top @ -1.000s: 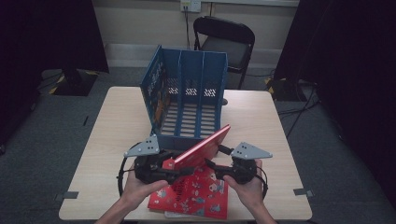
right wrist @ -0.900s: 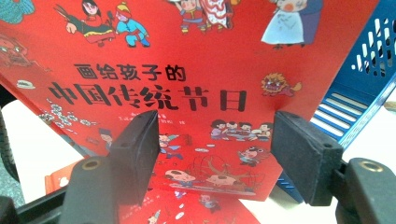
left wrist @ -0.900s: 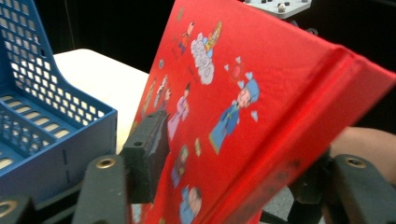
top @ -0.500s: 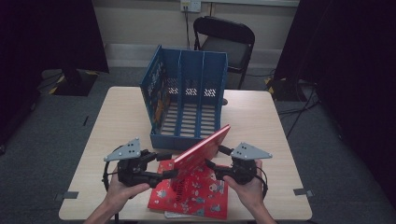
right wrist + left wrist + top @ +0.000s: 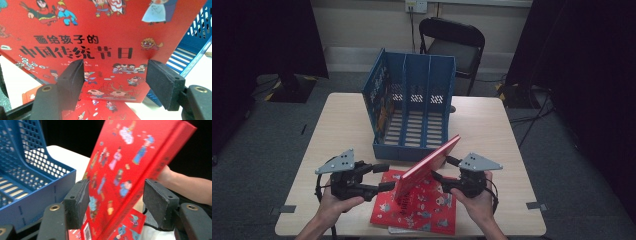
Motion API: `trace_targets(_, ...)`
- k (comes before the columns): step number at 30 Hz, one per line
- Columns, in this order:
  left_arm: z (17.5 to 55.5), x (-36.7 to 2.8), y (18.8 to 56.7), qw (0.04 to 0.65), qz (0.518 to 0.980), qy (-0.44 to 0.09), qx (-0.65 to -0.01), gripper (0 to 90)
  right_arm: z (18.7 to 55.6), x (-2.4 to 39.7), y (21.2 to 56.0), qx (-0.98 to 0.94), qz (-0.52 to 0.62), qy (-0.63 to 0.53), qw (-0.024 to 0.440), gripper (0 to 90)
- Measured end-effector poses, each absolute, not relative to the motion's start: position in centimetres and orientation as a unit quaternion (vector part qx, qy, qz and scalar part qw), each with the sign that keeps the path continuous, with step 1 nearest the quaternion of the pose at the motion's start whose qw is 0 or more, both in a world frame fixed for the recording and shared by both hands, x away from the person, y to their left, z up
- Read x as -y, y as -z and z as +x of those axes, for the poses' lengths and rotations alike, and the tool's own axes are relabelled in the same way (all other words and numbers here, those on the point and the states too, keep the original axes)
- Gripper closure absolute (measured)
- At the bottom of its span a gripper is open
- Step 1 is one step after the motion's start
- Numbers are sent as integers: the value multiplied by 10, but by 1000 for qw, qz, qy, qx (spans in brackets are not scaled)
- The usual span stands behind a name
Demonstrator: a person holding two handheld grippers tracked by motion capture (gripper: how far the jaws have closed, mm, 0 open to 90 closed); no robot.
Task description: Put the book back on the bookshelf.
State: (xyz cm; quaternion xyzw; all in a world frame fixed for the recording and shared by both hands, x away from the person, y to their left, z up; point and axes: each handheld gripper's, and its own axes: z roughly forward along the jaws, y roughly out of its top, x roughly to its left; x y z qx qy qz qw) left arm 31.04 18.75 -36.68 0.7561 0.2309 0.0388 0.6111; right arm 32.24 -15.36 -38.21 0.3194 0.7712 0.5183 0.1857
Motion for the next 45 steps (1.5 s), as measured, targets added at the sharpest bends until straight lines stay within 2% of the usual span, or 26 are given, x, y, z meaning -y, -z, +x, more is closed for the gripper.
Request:
trace_targets(2, 316, -186, 369, 595, 759, -62, -258, 397, 322, 154, 383, -771, 321, -518, 186, 301)
trace_targets(5, 327, -178, 374, 577, 770, -71, -262, 409, 322, 155, 383, -772, 322, -516, 186, 299)
trace_targets(12, 343, -143, 388, 540, 805, -35, -244, 397, 322, 155, 383, -773, 313, -519, 184, 299)
trace_targets(15, 347, -137, 391, 538, 806, -23, -244, 384, 322, 155, 383, -773, 311, -523, 182, 299)
trace_targets(22, 356, -140, 397, 550, 799, 22, -241, 427, 323, 153, 382, -774, 303, -526, 182, 305)
trace_targets(33, 362, -150, 397, 556, 791, 19, -254, 447, 331, 141, 377, -774, 293, -532, 182, 318)
trace_targets(38, 361, -149, 396, 560, 790, 30, -246, 509, 335, 137, 377, -769, 296, -538, 179, 331)
trace_targets(40, 360, -145, 395, 557, 794, 29, -242, 506, 337, 134, 376, -768, 299, -537, 182, 356)
trace_targets(43, 359, -142, 396, 558, 793, 37, -243, 432, 339, 130, 377, -769, 302, -533, 183, 385)
trace_targets(45, 358, -142, 395, 553, 795, 27, -248, 422, 341, 128, 377, -770, 303, -532, 183, 400)
